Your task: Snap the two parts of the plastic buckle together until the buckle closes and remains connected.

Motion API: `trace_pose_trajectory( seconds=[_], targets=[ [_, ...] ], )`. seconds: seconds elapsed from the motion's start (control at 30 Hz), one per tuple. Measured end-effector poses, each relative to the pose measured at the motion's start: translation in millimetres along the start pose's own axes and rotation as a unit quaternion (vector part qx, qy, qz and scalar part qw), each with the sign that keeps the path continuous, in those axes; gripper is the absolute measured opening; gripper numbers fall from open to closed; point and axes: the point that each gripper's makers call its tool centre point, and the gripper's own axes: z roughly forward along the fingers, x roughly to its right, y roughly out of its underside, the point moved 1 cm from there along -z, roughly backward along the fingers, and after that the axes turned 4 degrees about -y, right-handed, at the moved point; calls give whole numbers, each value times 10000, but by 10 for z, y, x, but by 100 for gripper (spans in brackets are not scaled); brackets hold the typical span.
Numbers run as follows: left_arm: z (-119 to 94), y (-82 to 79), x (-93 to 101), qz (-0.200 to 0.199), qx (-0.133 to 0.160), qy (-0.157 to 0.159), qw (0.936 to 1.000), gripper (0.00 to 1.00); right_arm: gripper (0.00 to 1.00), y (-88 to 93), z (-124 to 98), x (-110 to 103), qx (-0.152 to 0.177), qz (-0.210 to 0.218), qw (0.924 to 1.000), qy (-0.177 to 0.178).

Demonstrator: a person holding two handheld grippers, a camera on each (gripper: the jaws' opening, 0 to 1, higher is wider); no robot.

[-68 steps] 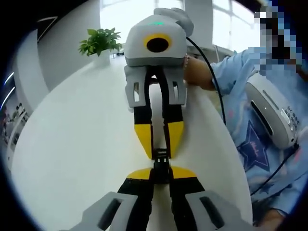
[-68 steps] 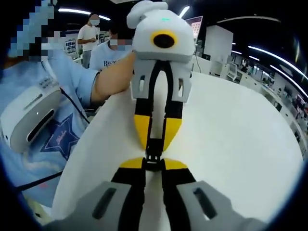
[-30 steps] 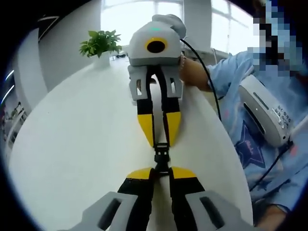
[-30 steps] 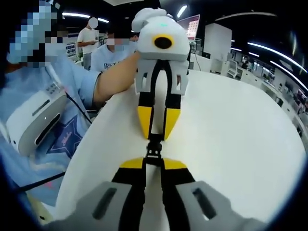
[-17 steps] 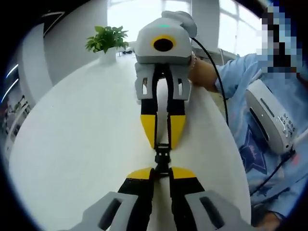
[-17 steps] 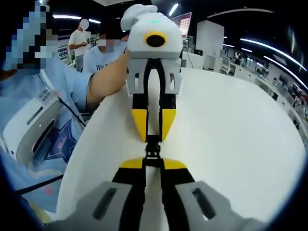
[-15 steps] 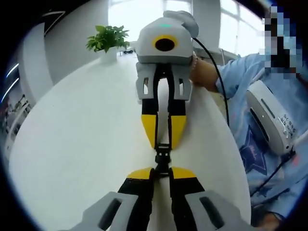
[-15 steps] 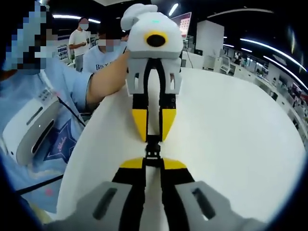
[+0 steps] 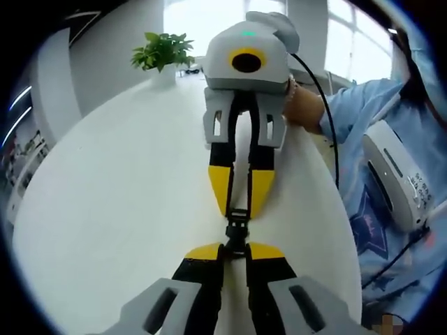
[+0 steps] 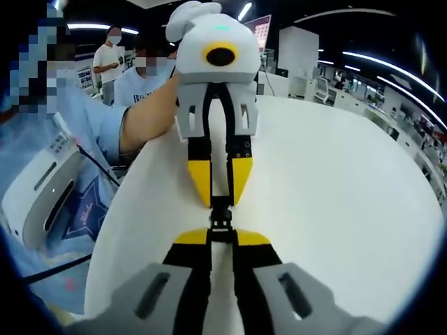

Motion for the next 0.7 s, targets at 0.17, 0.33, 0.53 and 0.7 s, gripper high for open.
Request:
trace_pose_trajectory(
  seconds=[0.17, 0.33, 0.53, 0.7],
  targets=[
    [-5, -2, -11, -36, -49, -48, 10000, 10, 9, -4, 1, 15, -24, 48, 10000, 28],
    [-8, 6, -13, -31, -25, -57, 10000, 10, 9, -4, 10, 16, -25, 12, 10000, 60],
    [-9, 8, -12, 85, 28, -43, 10000, 12, 11, -1, 15, 13, 27, 1, 10000, 22],
    [5, -3, -22, 116, 70, -50, 9999, 12, 11, -6, 20, 13, 14, -30, 10000, 24]
  ],
)
